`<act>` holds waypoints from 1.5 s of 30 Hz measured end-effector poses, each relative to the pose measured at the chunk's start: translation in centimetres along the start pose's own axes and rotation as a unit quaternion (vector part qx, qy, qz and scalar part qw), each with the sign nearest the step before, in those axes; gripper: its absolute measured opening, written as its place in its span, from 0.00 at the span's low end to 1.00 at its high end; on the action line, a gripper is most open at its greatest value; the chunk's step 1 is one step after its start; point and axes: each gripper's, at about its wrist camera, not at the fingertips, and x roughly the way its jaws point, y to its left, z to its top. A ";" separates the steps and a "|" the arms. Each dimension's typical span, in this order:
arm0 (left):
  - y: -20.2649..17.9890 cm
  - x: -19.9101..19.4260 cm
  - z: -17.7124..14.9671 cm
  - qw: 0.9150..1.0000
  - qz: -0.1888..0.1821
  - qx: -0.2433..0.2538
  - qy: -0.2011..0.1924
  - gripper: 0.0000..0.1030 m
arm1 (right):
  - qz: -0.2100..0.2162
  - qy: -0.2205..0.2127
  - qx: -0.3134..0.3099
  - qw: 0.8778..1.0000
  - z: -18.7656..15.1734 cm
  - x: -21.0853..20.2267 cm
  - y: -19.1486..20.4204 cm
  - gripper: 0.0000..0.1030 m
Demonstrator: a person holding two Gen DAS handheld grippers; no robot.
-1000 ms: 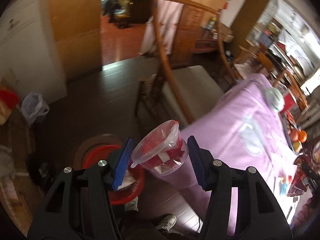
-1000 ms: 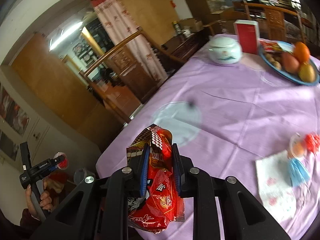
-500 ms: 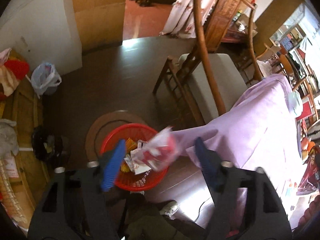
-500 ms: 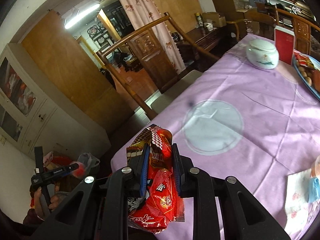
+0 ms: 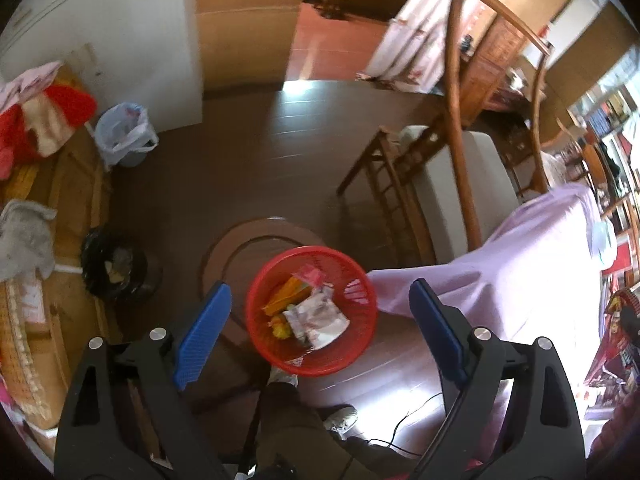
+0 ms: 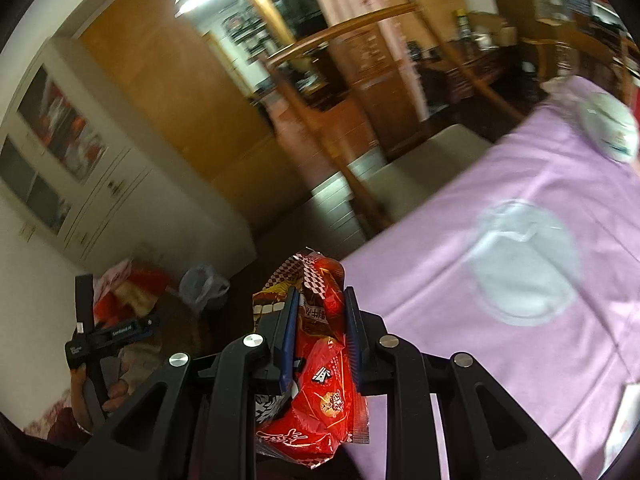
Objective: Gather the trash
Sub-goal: 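Open the right gripper over the basket to drop the red snack bag, then bring both open grippers back over the table trash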
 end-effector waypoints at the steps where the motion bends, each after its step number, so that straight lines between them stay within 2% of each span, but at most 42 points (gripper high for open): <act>1: 0.6 -0.2 0.0 1.000 0.004 -0.007 -0.001 0.85 | 0.006 0.005 -0.005 1.000 0.0 0.5 0.5 0.22; 9: 5.9 -2.4 -1.6 0.998 0.032 -0.058 -0.005 0.85 | 0.067 0.068 -0.065 0.993 0.2 6.3 6.9 0.22; 16: 8.5 -3.6 -3.2 0.996 0.049 -0.078 0.003 0.86 | 0.093 0.134 -0.106 0.981 -1.3 13.0 11.8 0.23; 18: 9.1 -3.7 -3.5 0.995 0.053 -0.083 0.006 0.86 | 0.093 0.154 -0.127 0.976 -2.1 15.3 13.2 0.27; 21: 10.0 -3.9 -3.9 0.994 0.057 -0.091 0.009 0.86 | 0.071 0.175 -0.163 0.969 -3.4 18.6 14.7 0.43; 24: 10.5 -4.1 -4.0 0.994 0.059 -0.097 0.008 0.86 | 0.061 0.189 -0.179 0.964 -3.6 20.1 15.5 0.44; 30: 10.0 -3.7 -3.3 0.995 0.046 -0.089 0.006 0.86 | 0.066 0.160 -0.149 0.974 -2.2 17.3 14.3 0.46; 36: 5.9 -2.2 -1.2 0.999 0.009 -0.034 0.009 0.86 | 0.033 0.111 -0.101 0.988 -0.8 13.0 10.0 0.47; 41: -0.5 -0.3 0.5 0.998 -0.032 0.042 0.020 0.86 | -0.012 0.061 -0.043 0.997 -1.1 7.6 4.8 0.47; 45: -7.2 1.1 1.1 0.990 -0.071 0.122 0.032 0.86 | -0.059 0.017 0.014 0.998 -2.3 2.8 0.3 0.48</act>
